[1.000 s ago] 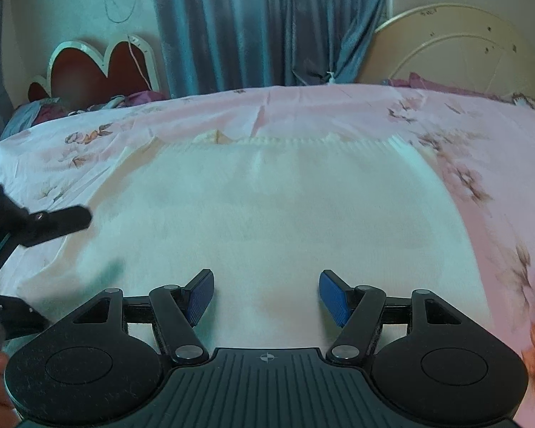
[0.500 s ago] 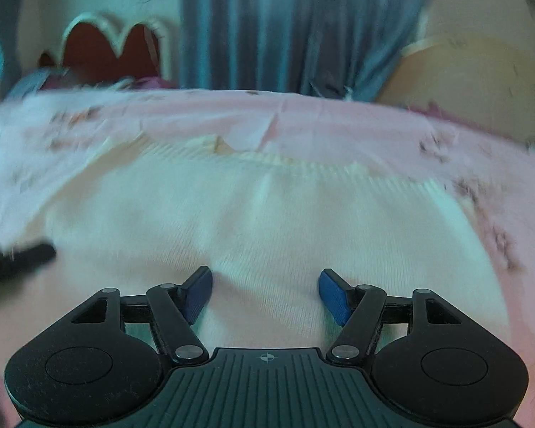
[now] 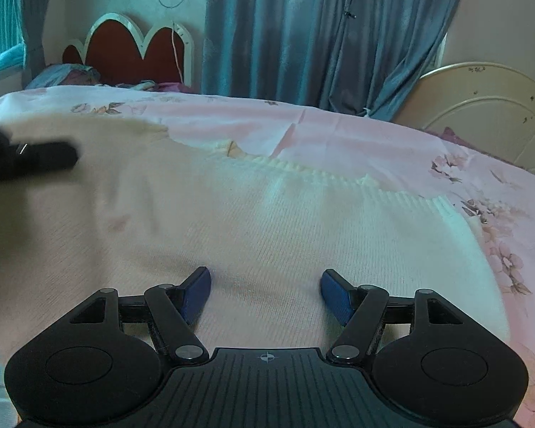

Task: Fold small clothes

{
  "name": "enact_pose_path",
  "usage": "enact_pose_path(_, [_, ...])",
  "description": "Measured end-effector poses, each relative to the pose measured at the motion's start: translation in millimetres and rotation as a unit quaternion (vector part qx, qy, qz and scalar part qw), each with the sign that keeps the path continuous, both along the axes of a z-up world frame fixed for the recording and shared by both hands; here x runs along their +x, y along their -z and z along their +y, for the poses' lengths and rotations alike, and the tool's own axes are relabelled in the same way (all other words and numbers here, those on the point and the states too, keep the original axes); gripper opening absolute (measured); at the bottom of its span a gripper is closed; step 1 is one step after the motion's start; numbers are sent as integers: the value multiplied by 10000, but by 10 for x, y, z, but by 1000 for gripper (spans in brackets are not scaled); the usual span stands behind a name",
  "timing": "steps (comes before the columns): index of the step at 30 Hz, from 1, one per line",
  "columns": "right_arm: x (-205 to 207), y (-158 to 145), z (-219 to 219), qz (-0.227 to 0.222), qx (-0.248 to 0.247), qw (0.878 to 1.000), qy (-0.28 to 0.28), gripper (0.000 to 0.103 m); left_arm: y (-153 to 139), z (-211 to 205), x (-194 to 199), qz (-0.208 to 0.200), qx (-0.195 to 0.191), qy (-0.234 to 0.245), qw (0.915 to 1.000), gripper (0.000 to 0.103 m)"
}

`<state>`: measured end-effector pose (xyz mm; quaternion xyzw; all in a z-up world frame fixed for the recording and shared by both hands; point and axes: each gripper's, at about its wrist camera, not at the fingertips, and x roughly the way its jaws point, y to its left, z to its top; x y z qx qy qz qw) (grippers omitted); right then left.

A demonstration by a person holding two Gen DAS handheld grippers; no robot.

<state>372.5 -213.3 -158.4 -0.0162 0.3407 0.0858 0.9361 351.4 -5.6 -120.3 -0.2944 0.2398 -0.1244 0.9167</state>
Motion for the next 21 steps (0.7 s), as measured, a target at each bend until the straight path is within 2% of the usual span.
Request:
enact_pose_path(2, [-50, -106, -193, -21, 350, 9993, 129, 68, -119, -224, 29, -156, 210, 382, 9989, 7])
enact_pose_path(4, [-144, -215, -484, -72, 490, 9983, 307, 68, -202, -496, 38, -265, 425, 780, 9957, 7])
enact_pose_path(7, [-315, -312, -1022, 24, 730, 9949, 700, 68, -203, -946, 7, -284, 644, 1328, 9886, 7])
enact_pose_path(11, [-551, -365, -1648, 119, 985, 9892, 1081, 68, -14, -1471, -69, -140, 976, 1915, 9765, 7])
enact_pose_path(13, [-621, -372, -1836, 186, 1191, 9863, 1130, 68, 128, -1683, -138, 71, 1129, 2202, 9689, 7])
enact_pose_path(15, [-661, -389, -1971, 202, 1519, 9819, 1116, 68, 257, -1840, -202, 220, 1437, 2374, 9605, 10])
enact_pose_path(17, [-661, -420, -2049, 203, 1875, 9764, 1049, 68, 331, -1907, -256, 355, 1575, 2504, 9546, 19])
enact_pose_path(18, [-646, -434, -2070, 210, 2044, 9736, 991, 68, 331, -1920, -305, 338, 1600, 2537, 9534, 28])
enact_pose_path(19, [-620, -444, -2077, 243, 2232, 9704, 890, 68, 319, -1920, -321, 345, 1590, 2579, 9524, 43])
enact_pose_path(20, [-589, -445, -2067, 306, 2375, 9677, 785, 68, 301, -1901, -350, 371, 1565, 2625, 9514, 54])
enact_pose_path(21, [-563, -442, -2084, 370, 2451, 9661, 715, 68, 266, -1893, -397, 384, 1533, 2646, 9513, 75])
